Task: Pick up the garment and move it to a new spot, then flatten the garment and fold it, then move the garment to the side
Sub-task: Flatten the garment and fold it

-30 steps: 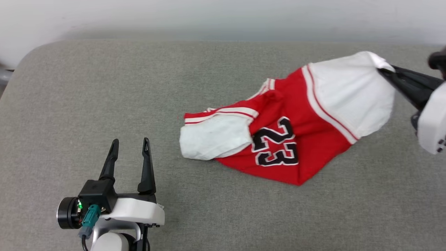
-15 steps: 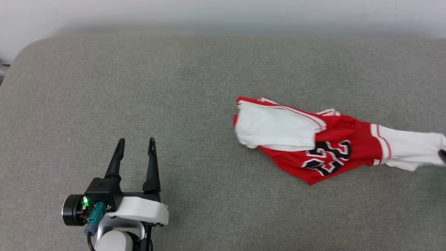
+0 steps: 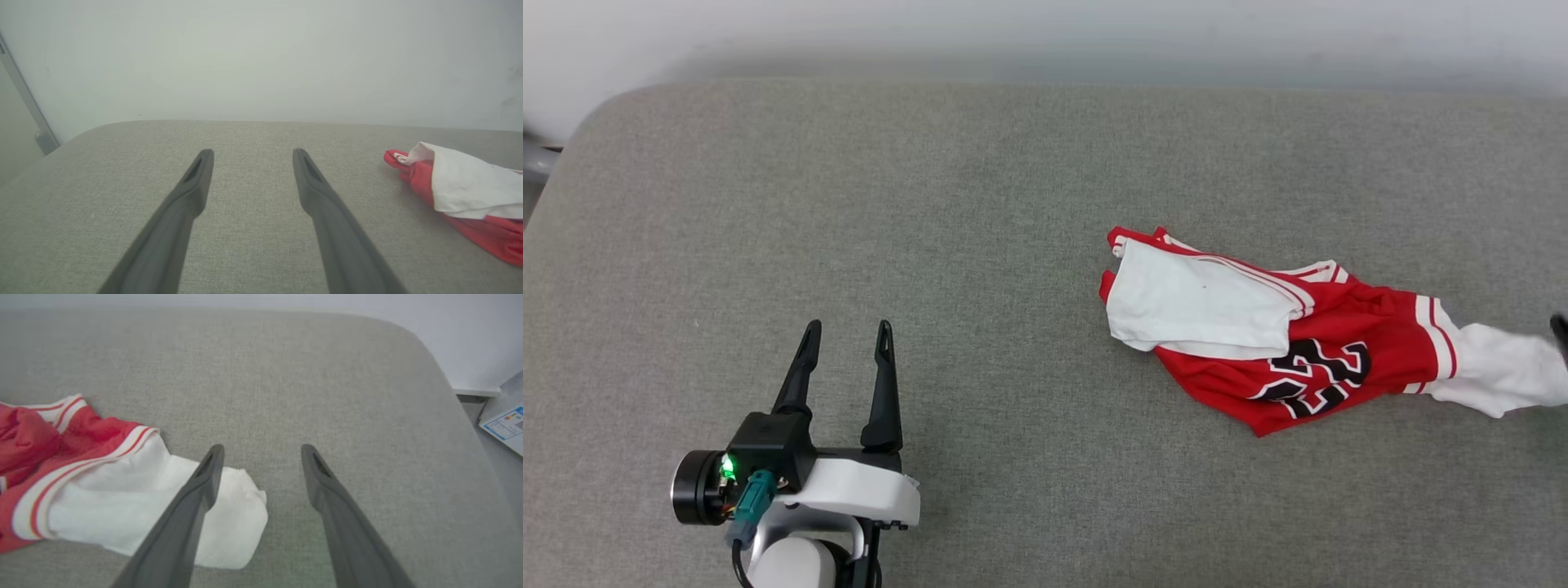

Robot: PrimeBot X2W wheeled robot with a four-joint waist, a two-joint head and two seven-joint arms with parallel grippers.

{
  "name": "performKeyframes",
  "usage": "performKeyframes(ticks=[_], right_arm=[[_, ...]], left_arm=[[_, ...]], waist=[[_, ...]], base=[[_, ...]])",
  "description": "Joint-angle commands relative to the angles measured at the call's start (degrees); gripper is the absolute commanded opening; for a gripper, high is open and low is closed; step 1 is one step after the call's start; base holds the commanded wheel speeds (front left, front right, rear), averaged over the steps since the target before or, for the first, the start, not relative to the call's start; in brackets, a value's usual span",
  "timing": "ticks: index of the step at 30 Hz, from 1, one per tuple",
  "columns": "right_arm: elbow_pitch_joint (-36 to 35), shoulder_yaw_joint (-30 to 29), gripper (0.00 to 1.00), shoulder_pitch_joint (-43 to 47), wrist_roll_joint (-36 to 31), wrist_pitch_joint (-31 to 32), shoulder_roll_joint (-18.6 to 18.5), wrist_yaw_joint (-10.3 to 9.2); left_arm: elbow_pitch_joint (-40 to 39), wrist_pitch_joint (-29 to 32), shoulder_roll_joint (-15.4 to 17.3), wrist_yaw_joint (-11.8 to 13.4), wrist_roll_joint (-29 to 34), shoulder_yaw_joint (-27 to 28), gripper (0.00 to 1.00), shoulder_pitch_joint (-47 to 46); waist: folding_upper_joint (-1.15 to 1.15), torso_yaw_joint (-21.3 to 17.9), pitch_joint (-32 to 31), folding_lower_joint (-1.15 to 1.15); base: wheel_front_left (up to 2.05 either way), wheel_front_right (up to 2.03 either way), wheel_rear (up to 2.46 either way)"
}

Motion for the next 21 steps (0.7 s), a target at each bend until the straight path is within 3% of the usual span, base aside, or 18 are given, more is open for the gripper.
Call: performKeyframes(ticks=[1, 7, 13, 21], right_arm=[[-0.7, -0.4, 1.0, -0.5, -1.0, -1.8, 0.0, -0.08], [-6.3, -3.8, 1.0, 0.2, -5.2, -9.3, 1.8, -0.08], [-15.7, -9.8, 1.0, 4.5, -10.8, -12.6, 6.8, -0.08], [-32.2, -16.8, 1.0, 15.0, -20.0, -10.9, 17.2, -0.07]], left_arm=[[-0.2, -0.1, 0.0, 0.0, 0.4, 0.2, 1.0, 0.6], [-1.0, -0.1, -0.1, -0.2, 1.1, 0.3, 1.0, 1.8], [-1.8, -0.1, -0.1, -0.7, 1.6, 0.0, 1.0, 2.4], [-1.1, -0.1, 3.3, -5.9, 2.2, -2.1, 1.0, -5.2]], waist=[[0.0, -0.3, -0.7, 0.0], [0.0, -1.0, -2.5, 0.0], [0.0, -1.5, -3.7, 0.0], [0.0, -2.9, -4.0, 0.0]], base=[[0.0, 0.0, 0.0], [0.0, 0.0, 0.0], [0.0, 0.0, 0.0], [0.0, 0.0, 0.0]])
